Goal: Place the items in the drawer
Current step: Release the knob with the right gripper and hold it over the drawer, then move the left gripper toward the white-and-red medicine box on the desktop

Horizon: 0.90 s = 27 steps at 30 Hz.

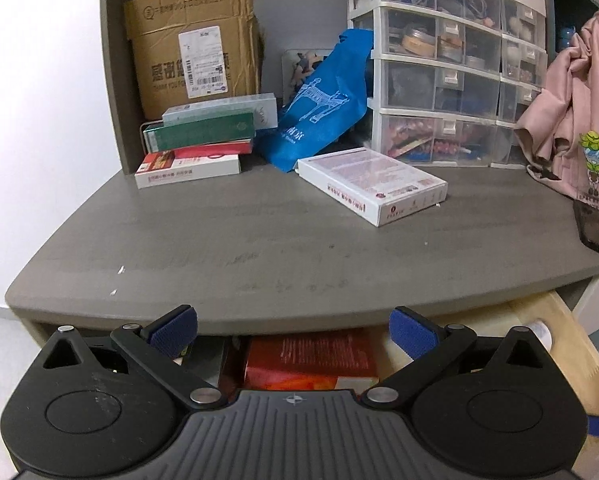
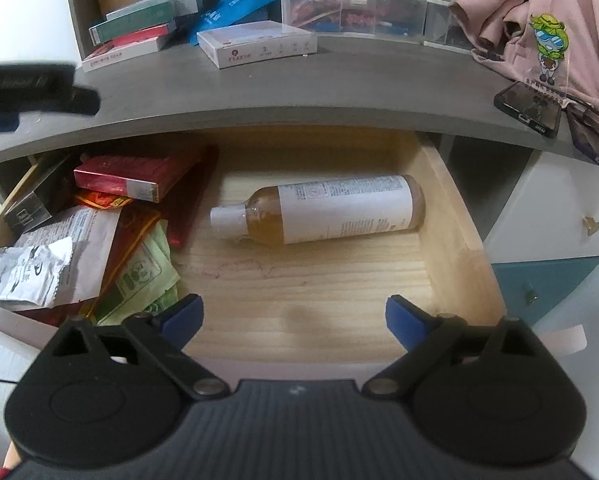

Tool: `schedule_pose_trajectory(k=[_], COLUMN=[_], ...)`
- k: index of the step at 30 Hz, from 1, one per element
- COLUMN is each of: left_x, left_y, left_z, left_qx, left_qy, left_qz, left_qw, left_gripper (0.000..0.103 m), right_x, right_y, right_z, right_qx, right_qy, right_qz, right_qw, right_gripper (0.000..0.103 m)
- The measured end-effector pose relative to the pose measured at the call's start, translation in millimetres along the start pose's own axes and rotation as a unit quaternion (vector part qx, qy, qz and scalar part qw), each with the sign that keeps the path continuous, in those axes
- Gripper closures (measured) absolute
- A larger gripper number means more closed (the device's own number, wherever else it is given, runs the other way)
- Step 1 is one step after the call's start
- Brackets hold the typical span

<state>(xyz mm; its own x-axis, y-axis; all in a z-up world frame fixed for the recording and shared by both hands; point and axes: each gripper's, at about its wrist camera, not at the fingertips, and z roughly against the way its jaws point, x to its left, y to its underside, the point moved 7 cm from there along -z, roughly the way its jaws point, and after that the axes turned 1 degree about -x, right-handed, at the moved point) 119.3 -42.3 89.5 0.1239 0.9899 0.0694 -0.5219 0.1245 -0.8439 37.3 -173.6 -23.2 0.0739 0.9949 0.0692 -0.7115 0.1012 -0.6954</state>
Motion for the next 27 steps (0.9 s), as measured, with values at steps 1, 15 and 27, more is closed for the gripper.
schedule_pose_trajectory(k=[1,15,27], left_x=[-1.7,-18.6,-39.4], left_y=[-2.8,-34.5,-63.4], left_z=[-2.4,-31.8,-71.5], left_qx=[0.000,0.003,0.005], left_qy=[0.001,0.009,0.027], left_qz=[-0.001,-0.016,-0.029], left_qw=[1.0000,0.9998,0.9992], left_gripper=[0.000,0.000,0.000], right_x=[-0.2,-1.0,-3.2], right_y=[-0.2,-1.3,-1.4], right_z=[-0.5,-4.7,-9.0], right_qx=[0.002,0.020,0.037], right_qy=[-0.002,-0.003,-0.007], right_qz=[0.000,-0.001,-0.002], right_qw=[1.000,1.000,0.999], right_gripper=[0.005,0.005,0.005])
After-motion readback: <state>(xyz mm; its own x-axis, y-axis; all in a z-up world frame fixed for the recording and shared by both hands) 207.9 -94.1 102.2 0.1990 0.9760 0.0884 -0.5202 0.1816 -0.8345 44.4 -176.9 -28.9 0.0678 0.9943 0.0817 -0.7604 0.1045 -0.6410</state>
